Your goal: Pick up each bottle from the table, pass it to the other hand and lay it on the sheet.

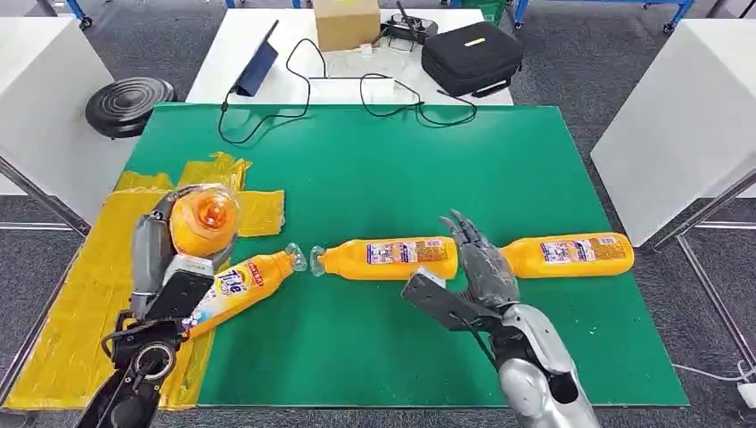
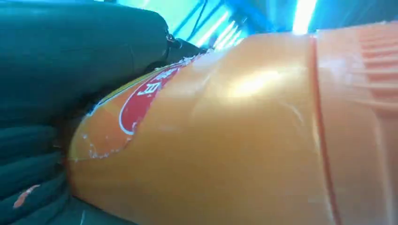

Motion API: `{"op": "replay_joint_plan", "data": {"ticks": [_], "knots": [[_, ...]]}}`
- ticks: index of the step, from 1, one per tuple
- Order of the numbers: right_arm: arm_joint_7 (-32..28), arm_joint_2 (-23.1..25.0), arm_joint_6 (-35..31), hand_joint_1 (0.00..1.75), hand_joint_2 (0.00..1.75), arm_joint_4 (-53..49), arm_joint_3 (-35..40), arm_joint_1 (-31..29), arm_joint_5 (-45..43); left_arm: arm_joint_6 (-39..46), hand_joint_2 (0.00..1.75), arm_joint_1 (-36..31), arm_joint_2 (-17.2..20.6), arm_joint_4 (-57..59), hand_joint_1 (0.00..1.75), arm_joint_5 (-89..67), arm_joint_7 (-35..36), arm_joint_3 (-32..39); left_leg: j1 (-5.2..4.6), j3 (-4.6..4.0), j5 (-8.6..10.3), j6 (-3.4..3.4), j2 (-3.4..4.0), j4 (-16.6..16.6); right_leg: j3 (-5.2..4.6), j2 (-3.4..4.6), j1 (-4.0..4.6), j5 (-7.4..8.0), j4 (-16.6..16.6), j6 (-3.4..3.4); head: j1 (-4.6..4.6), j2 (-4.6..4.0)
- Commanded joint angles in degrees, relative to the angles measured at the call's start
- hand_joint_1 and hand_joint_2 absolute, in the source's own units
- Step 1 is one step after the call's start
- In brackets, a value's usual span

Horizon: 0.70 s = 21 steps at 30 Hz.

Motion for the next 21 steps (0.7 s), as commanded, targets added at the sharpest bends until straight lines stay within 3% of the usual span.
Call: {"op": "replay_joint_plan", "data": {"ticks": [1, 8, 13, 21], "knots": [[-1.0, -1.9, 1.6, 0.0, 0.0, -2.4, -3.3, 1.4, -0.5, 1.6, 1.75, -1.8, 1.8, 7.7, 1.75, -15.8, 3.6, -1.8, -0.05, 0.24, 0.01, 0.09, -0.08, -0.1, 0.28, -0.21, 0.0, -0.05, -0.1, -0.13, 0.02, 0.0], [-1.0, -1.9, 1.6, 0.0, 0.0, -2.4, -3.3, 1.4, -0.5, 1.6, 1.75, -1.8, 1.8, 7.7, 1.75, -15.8, 3.6, -1.8, -0.04, 0.18, 0.0, 0.07, -0.04, -0.1, 0.19, -0.14, 0.0, -0.04, 0.0, -0.1, 0.0, 0.0], [-2.4, -1.7, 3.4, 0.0, 0.0, 0.2, -1.2, -1.1, -0.6, -0.1, 1.75, -4.7, 3.0, 14.9, 1.75, -31.6, 8.8, -4.6, -0.05, 0.27, 0.01, 0.08, 0.01, -0.1, 0.27, -0.12, 0.0, -0.02, -0.1, -0.14, 0.02, 0.0], [-3.8, -1.1, 5.6, 0.0, 0.0, 3.8, 2.1, -4.1, -1.4, -4.6, 1.75, -18.8, 0.2, 36.4, 1.75, -41.7, 13.2, -8.5, -0.03, 0.11, 0.14, 0.06, -0.11, -0.1, 0.16, -0.19, 0.0, 0.05, 0.0, -0.04, 0.02, 0.0]]}}
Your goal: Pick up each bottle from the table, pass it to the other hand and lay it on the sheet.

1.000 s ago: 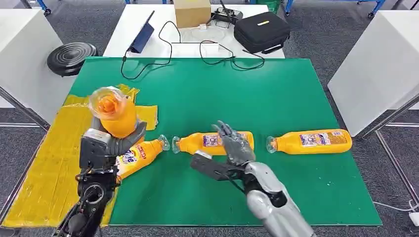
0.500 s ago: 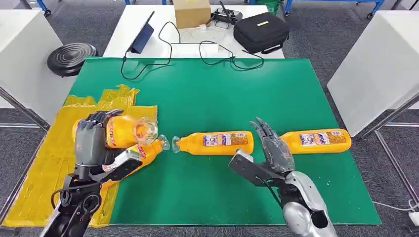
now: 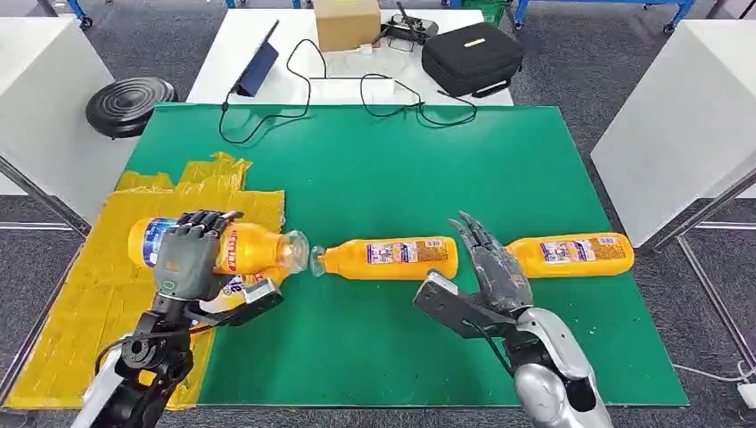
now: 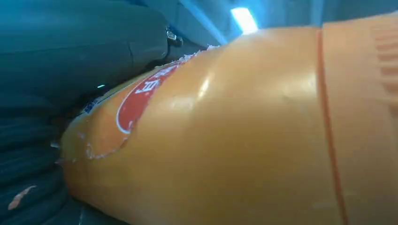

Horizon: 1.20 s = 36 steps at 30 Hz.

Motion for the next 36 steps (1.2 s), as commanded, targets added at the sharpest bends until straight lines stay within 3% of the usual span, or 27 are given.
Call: {"op": "replay_joint_plan", "data": {"ticks": [1, 7, 28, 29, 30, 32, 33, 36], "knots": [[-1.4, -0.1, 2.0, 0.0, 0.0, 6.9, 4.7, -5.2, -1.0, -3.3, 1.75, -17.8, -1.8, 29.6, 1.75, -6.9, 3.8, -6.4, -0.05, 0.19, 0.13, 0.05, -0.21, -0.1, 0.28, -0.34, 0.0, 0.03, -0.1, -0.12, 0.02, 0.0], [-1.5, -0.4, 1.8, 0.0, 0.0, 6.3, 6.1, -4.9, -1.6, -2.8, 1.75, -22.7, -2.5, 38.3, 1.75, -8.2, 5.0, -6.1, -0.03, 0.2, 0.16, 0.05, -0.13, -0.1, 0.25, -0.26, 0.03, 0.13, -0.1, -0.26, 0.02, 0.0], [-0.3, -1.3, 1.8, 0.0, 0.0, 5.2, 5.6, -2.7, -2.4, -2.4, 1.75, -22.0, -2.9, 35.7, 1.75, -8.6, 4.6, -4.0, -0.01, 0.14, 0.08, 0.06, -0.04, 0.0, 0.18, -0.17, 0.05, 0.09, 0.0, -0.23, 0.02, 0.0], [-0.1, -1.4, 1.9, 0.0, 0.0, 5.1, 5.7, -2.5, -2.4, -2.1, 1.75, -22.4, -3.1, 36.3, 1.41, -8.5, 5.0, -3.8, -0.02, 0.23, 0.06, 0.09, -0.07, -0.1, 0.29, -0.24, 0.05, 0.06, -0.1, -0.27, 0.02, 0.0], [0.0, -1.5, 1.8, 0.0, 0.0, 5.0, 5.6, -2.2, -2.4, -1.3, 1.75, -22.7, -3.0, 36.3, 0.0, -8.7, 5.4, -3.8, 0.01, 0.03, 0.11, 0.02, -0.06, 0.0, 0.07, -0.14, 0.05, 0.12, 0.0, -0.18, 0.02, 0.0], [0.2, -1.7, 1.8, 0.0, 0.0, 5.0, 5.4, -1.8, -2.4, -1.1, 1.75, -22.8, -2.8, 36.4, 0.0, -7.3, 4.3, -3.6, 0.01, 0.04, 0.1, 0.03, -0.06, 0.0, 0.08, -0.16, 0.04, 0.11, 0.0, -0.19, 0.0, 0.0], [0.6, -1.7, 1.8, 0.0, 0.0, 5.2, 5.3, -1.8, -2.2, -1.7, 0.0, -22.8, -3.0, 36.4, 0.0, -7.0, 4.7, -3.1, -0.01, 0.14, 0.08, 0.06, -0.09, 0.0, 0.2, -0.23, 0.05, 0.08, 0.0, -0.24, 0.02, 0.0], [1.4, -2.2, 2.1, 0.0, 0.0, 6.2, 5.5, -2.5, -0.6, -2.8, 0.0, -22.0, -3.4, 33.3, 0.0, -4.5, 4.2, -0.8, -0.01, 0.17, 0.09, 0.06, -0.04, 0.0, 0.21, -0.18, 0.05, 0.09, 0.0, -0.25, 0.0, 0.0]]}}
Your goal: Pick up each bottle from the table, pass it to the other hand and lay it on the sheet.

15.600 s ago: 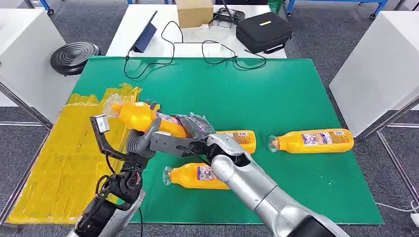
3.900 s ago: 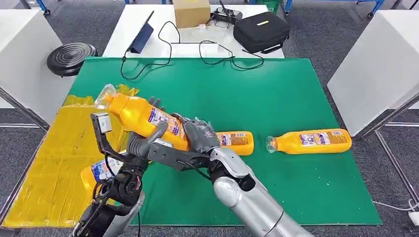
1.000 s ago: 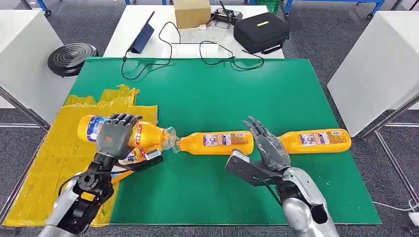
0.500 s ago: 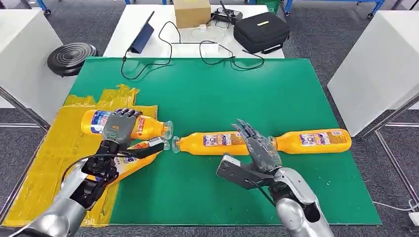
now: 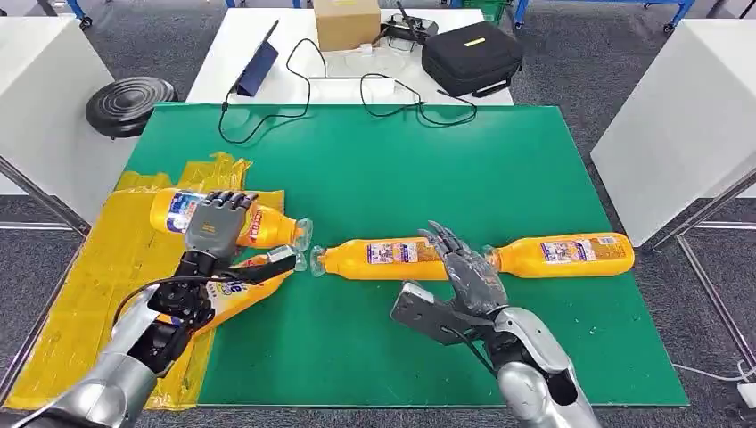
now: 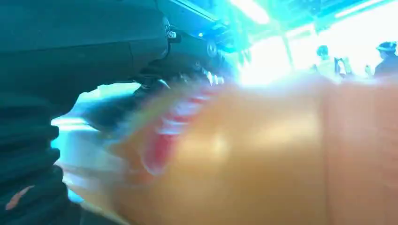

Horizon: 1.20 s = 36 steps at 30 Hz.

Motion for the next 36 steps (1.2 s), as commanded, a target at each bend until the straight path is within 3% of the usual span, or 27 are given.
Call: {"op": "replay_joint_plan", "data": {"ticks": [1, 8, 13, 17, 20, 24, 27, 32, 36], "knots": [[1.7, -2.2, 0.8, 0.0, 1.75, 3.8, 0.7, -1.4, 2.4, -1.3, 0.0, -1.8, -1.4, -0.8, 0.0, 4.1, -1.1, 3.8, -0.01, 0.15, -0.02, 0.09, -0.02, 0.0, 0.19, -0.15, 0.04, -0.03, 0.0, -0.13, 0.0, 0.0], [1.9, -4.6, 3.0, 0.0, 1.75, 5.9, 0.0, -6.6, 7.1, -2.5, 0.0, 2.2, -0.2, -16.8, 0.0, 7.9, -2.5, 7.4, -0.03, 0.19, -0.09, 0.14, 0.23, 0.0, 0.19, 0.05, 0.04, -0.02, 0.0, -0.17, 0.0, 0.0], [1.5, -8.0, 3.2, 0.0, 1.75, 6.8, -0.2, -7.1, 7.1, -3.9, 0.0, 2.3, 0.0, -23.4, 0.0, 14.8, -5.4, 8.0, -0.02, 0.23, -0.08, 0.16, 0.03, 0.0, 0.31, -0.17, 0.05, -0.07, 0.0, -0.18, 0.0, 0.0], [2.0, -9.6, 2.6, 0.0, 1.75, 8.9, -1.4, -7.2, 8.7, -5.6, 0.0, 3.9, -2.0, -31.2, 0.0, 30.6, -8.5, 10.0, 0.01, 0.04, -0.03, 0.07, 0.02, 0.0, 0.12, -0.08, 0.04, 0.0, 0.0, -0.08, 0.0, 0.0], [1.1, -10.6, 2.0, 0.0, 1.75, 15.9, 0.2, -11.3, 11.1, -12.4, 0.0, 4.8, -4.6, -37.5, 0.0, 51.9, -8.8, 10.8, 0.02, 0.04, -0.03, 0.09, 0.02, 0.1, 0.12, -0.1, 0.06, 0.0, 0.0, -0.09, -0.02, 0.0], [-0.6, -9.3, 1.7, 0.0, 1.75, 25.6, 4.9, -18.9, 11.7, -15.8, 0.0, 6.6, -3.3, -40.3, 0.0, 72.7, -10.1, 8.4, -0.03, 0.17, -0.05, 0.13, 0.23, 0.0, 0.18, 0.06, 0.03, 0.04, 0.0, -0.12, -0.04, 0.0], [-1.4, -7.4, 1.6, 0.0, 1.75, 29.3, 7.3, -22.3, 11.4, -15.0, 0.0, 6.2, -2.3, -40.1, 0.0, 75.0, -11.0, 6.7, -0.05, 0.22, -0.06, 0.13, 0.48, 0.0, 0.16, 0.29, 0.01, 0.1, 0.0, -0.14, -0.02, 0.0], [-1.1, -7.2, 1.0, 0.0, 1.75, 29.7, 8.7, -23.0, 10.9, -13.8, 0.0, 5.7, -1.4, -39.8, 0.0, 75.3, -11.5, 5.8, -0.03, 0.14, 0.12, 0.14, 0.12, 0.0, 0.16, -0.06, 0.02, 0.11, 0.0, -0.08, 0.0, 0.0], [-1.2, -2.9, 1.3, 0.0, 1.75, 32.5, 10.6, -25.8, 9.6, -12.9, 0.0, 5.1, -0.5, -38.3, 0.0, 77.8, -11.5, 5.9, -0.05, 0.18, 0.1, 0.15, 0.21, 0.0, 0.17, 0.03, 0.01, 0.11, 0.0, -0.09, 0.0, 0.0]]}}
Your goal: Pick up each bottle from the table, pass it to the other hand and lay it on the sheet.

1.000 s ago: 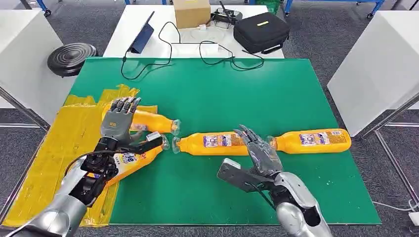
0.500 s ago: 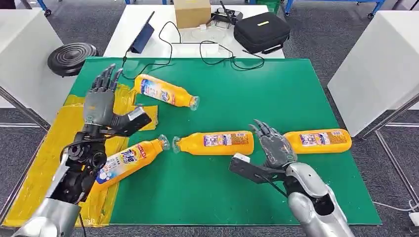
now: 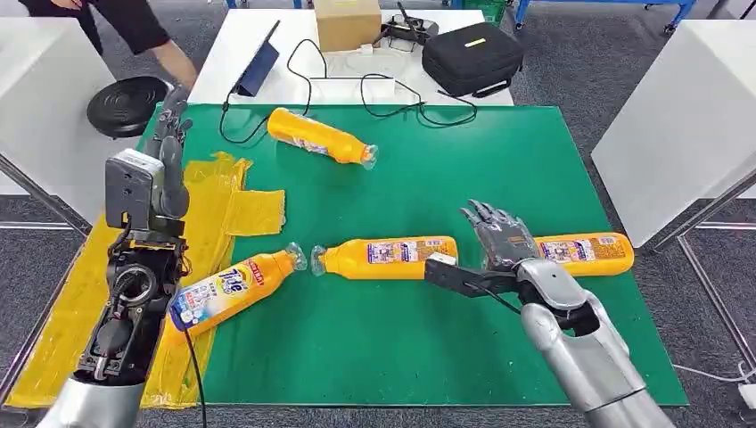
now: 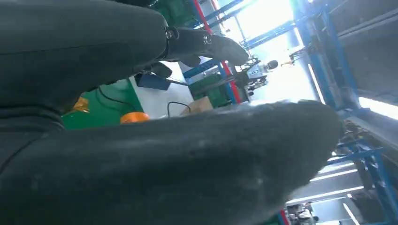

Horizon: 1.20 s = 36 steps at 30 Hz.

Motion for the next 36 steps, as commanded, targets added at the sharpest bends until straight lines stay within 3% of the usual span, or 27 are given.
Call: {"op": "replay_joint_plan", "data": {"ticks": [1, 8, 18, 32, 36], "knots": [[-0.1, 5.5, -0.2, 0.0, 1.75, 11.9, 7.1, -8.8, -1.7, 1.6, 0.0, -1.5, 2.3, 1.6, 0.0, 2.8, -0.4, -2.3, -0.01, 0.11, -0.04, 0.04, 0.24, 0.0, 0.04, 0.17, 0.02, 0.03, 0.0, -0.1, 0.02, 0.0], [-0.2, 5.6, -0.6, 0.0, 1.75, 12.6, 7.8, -9.2, -2.7, 2.3, 0.0, -1.8, 2.9, 1.9, 0.0, 3.3, -0.6, -3.2, -0.01, 0.13, 0.0, 0.03, 0.08, 0.0, 0.11, -0.02, 0.03, -0.02, 0.0, -0.13, 0.0, 0.0], [-0.5, 9.6, -0.6, 0.0, 1.75, 22.9, 14.4, -13.9, -8.4, 3.8, 0.0, -3.6, 3.6, 4.6, 0.0, 5.5, -1.3, -4.5, -0.03, 0.13, 0.04, 0.02, 0.05, 0.0, 0.09, -0.07, 0.01, -0.01, 0.0, -0.15, 0.0, 0.0], [-0.9, 11.5, -0.2, 0.0, 1.75, 28.1, 15.9, -16.1, -8.4, 4.6, 0.0, -2.7, 3.6, 4.6, 0.0, 5.9, -1.5, -3.9, -0.04, 0.18, 0.02, 0.04, 0.07, 0.0, 0.16, -0.07, 0.01, -0.03, 0.0, -0.17, 0.02, 0.0], [-1.9, 13.3, -0.2, 0.0, 1.75, 33.7, 17.2, -18.2, -8.4, 5.2, 0.0, -2.7, 3.7, 5.6, 0.0, 6.5, -2.5, -4.1, -0.04, 0.16, 0.04, 0.02, 0.08, 0.0, 0.12, -0.05, 0.0, -0.02, 0.0, -0.16, 0.02, 0.0]]}}
